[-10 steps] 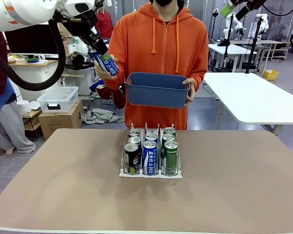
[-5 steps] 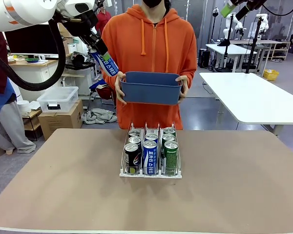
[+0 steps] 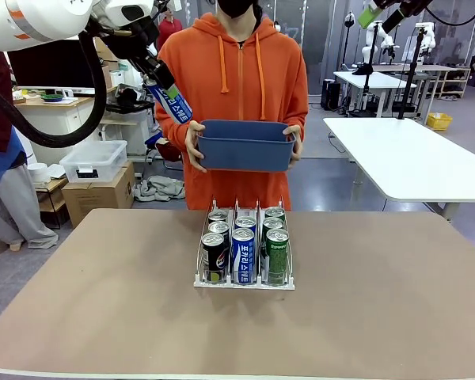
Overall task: Fill the beverage cans into the dispenser.
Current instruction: Place the picked Ionic drink in the line of the Automatic Can Dispenser with the same cans.
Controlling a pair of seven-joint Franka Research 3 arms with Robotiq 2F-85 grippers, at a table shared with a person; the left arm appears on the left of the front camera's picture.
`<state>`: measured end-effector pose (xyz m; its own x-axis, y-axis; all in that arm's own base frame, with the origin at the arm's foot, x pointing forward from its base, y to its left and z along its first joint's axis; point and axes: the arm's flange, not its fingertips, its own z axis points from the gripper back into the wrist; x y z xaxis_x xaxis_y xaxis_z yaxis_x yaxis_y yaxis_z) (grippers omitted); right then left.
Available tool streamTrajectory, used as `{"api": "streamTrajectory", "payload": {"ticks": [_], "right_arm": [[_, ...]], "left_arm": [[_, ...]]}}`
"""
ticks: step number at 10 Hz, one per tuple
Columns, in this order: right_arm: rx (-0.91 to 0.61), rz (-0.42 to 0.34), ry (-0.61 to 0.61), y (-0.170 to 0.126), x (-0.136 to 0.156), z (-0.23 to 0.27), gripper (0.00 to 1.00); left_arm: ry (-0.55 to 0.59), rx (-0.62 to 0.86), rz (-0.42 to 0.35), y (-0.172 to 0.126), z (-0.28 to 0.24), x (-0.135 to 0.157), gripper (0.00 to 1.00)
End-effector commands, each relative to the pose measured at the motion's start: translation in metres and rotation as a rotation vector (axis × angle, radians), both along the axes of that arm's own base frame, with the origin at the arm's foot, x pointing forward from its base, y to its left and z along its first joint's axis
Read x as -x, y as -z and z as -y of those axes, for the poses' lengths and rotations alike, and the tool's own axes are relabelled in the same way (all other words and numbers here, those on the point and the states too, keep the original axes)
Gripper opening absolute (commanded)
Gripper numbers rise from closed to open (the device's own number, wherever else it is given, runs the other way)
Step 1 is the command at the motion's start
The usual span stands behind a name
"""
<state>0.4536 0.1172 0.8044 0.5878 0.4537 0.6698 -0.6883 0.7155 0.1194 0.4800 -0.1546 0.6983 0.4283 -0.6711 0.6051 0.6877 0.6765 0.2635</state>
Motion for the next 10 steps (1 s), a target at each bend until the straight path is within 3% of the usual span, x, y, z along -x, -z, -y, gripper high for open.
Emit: {"api": "streamTrajectory", "payload": {"ticks": [1,8,9,10], "right_arm": [[0.001,-0.002,-0.002,0.0000,0.0009,0.0010,1.00],[0.001,-0.002,-0.002,0.0000,0.0009,0.0010,1.00],[0.001,-0.002,-0.002,0.0000,0.0009,0.0010,1.00],[0.001,-0.002,-0.002,0.0000,0.0009,0.0010,1.00]], "left_arm": [[0.001,0.000,0.011,-0.0017,-0.0018,0.0011,0.17],[0.001,0.000,0.011,-0.0017,-0.0018,0.0011,0.17],[0.000,0.000,0.000,0.0000,0.0000,0.0000,0.57],[-0.061,-0.028,-0.032,-0.0009,0.0052,0.0056,0.57]]}}
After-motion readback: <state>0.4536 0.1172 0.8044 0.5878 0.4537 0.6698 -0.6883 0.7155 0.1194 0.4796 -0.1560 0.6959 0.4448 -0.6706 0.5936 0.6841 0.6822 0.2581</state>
